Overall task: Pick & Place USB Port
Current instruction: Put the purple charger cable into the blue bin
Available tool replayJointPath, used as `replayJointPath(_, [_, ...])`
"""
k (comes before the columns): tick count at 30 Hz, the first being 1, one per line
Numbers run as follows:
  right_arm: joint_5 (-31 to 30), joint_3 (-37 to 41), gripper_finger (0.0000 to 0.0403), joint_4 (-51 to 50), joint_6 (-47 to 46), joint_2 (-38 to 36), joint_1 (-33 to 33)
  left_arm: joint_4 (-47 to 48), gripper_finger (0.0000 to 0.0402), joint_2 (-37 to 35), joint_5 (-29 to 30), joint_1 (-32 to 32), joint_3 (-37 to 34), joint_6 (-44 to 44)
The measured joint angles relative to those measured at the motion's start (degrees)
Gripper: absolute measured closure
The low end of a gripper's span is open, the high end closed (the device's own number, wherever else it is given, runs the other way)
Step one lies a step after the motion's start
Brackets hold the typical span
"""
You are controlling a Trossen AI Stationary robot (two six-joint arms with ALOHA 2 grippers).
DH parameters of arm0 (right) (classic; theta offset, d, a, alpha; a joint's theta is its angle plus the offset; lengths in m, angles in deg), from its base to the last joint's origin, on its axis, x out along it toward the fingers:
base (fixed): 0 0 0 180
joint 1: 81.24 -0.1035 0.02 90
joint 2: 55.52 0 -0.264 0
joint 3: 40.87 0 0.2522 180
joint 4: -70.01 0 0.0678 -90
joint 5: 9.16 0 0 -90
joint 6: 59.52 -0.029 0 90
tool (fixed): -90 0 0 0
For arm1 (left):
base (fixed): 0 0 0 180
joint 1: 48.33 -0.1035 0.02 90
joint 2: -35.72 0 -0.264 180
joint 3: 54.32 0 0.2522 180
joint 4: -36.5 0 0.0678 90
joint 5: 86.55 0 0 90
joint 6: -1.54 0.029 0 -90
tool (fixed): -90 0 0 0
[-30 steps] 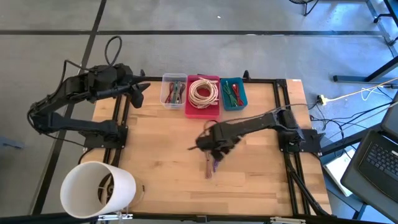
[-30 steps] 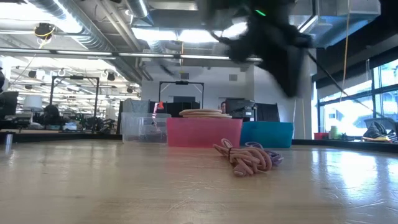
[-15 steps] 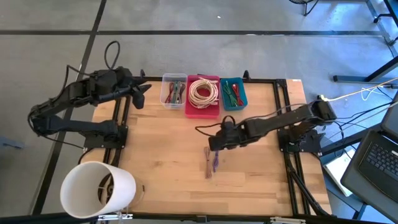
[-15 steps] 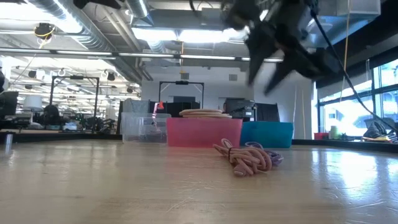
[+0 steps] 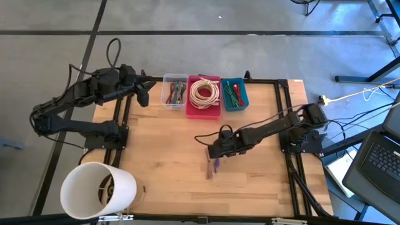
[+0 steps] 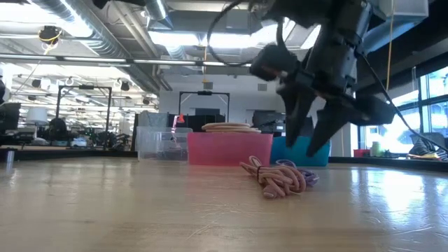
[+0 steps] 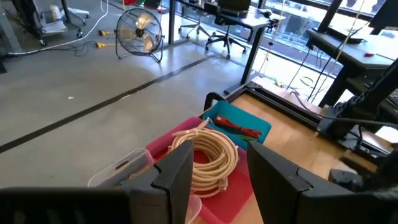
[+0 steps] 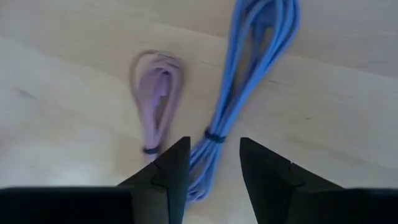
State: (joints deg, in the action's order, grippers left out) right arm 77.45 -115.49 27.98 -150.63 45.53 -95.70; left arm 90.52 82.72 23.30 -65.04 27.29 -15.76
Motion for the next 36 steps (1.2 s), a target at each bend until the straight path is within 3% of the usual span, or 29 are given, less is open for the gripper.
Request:
replayJointPath(18, [-1.6, -0.3, 0.0263, 3.8, 0.1, 6.5, 0.0, -0.2, 0.0258, 0.0, 0.0, 0.0, 0.0, 0.0])
replayJointPath(21, [-2.0, -0.3, 0.0291, 2.9, 1.2, 6.6, -0.1, -0.2, 0.0258, 0.0, 0.0, 0.0, 0.0, 0.0])
replayJointPath(26, [-4.4, -0.4, 0.0384, 1.6, 4.6, 6.9, -0.1, -0.2, 0.0258, 0.0, 0.0, 0.0, 0.0, 0.0])
replayJointPath(30, [-6.2, -0.5, 0.0392, -2.3, 4.5, 6.1, -0.9, -0.2, 0.0258, 0.0, 0.0, 0.0, 0.0, 0.0])
replayJointPath(36, [-6.7, -2.9, 0.0399, -18.8, 3.6, -1.0, -3.9, -0.2, 0.0258, 0.0, 0.1, 0.0, 0.0, 0.0])
